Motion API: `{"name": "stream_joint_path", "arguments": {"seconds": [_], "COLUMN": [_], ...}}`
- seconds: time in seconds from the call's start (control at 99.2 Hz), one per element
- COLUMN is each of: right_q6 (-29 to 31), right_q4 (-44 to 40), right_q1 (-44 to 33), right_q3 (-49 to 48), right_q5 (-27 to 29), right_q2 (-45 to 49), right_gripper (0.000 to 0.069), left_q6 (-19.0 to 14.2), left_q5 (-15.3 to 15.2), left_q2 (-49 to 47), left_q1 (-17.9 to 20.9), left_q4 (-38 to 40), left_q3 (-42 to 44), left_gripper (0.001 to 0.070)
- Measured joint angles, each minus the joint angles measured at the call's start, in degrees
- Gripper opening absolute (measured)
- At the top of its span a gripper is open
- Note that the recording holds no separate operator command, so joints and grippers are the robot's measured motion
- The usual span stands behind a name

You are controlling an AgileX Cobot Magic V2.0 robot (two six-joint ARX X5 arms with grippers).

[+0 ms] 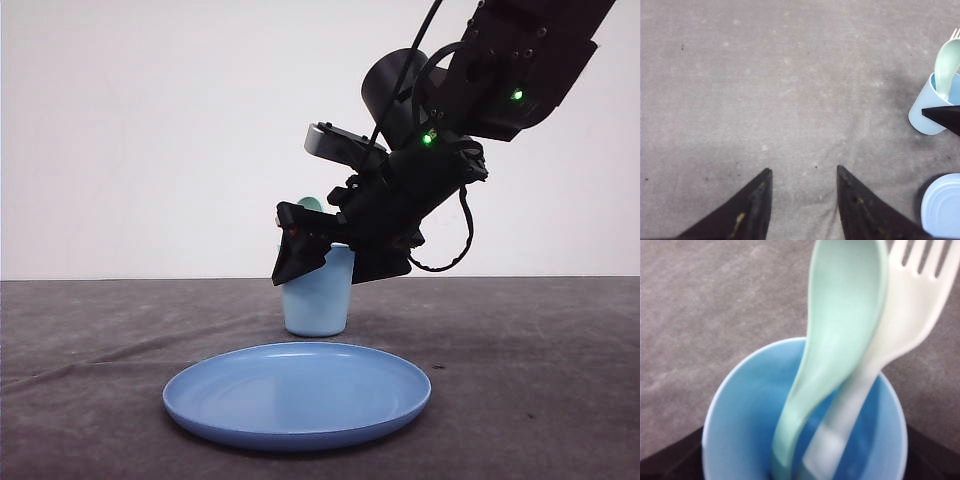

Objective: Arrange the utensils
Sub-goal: 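Lower the right gripper around the cup rim and grasp the cup, then lift the cup with the right gripper over the blue plate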

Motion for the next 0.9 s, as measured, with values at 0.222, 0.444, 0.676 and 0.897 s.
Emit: {"name": "stream_joint_path", "arguments": {"seconds": [0.222,0.444,0.676,0.897], "right_q6": [0.00,-0.02,0.07,0.98], "right_q4": [-5.44,-14.12,-15.32,-15.30], "right_q1": [0.46,3.34,8.98,14.99], "right_q3": [0.00,-0.28,-7.34,-16.28], "right_q5": [0.00,2.49,6.21,11.37], "right_q2": [-6.71,-16.76,-28.28,-37.40], "right_gripper": [0.0487,0.0485,0.0485,0.0485], "left_q6": [0.02,0.02,0.02,0.02], "left_q5": [0.00,0.00,0.00,0.00], "left_q2": [0.00,-0.02,0.00,-0.02], "left_q1": [0.00,0.00,0.00,0.00], "left_q4": [0.00,0.02,0.00,0.02], "left_q3": [-0.02,0.00,0.00,0.00], "left_gripper": [0.0229,0.0229,0.0229,0.0229]}}
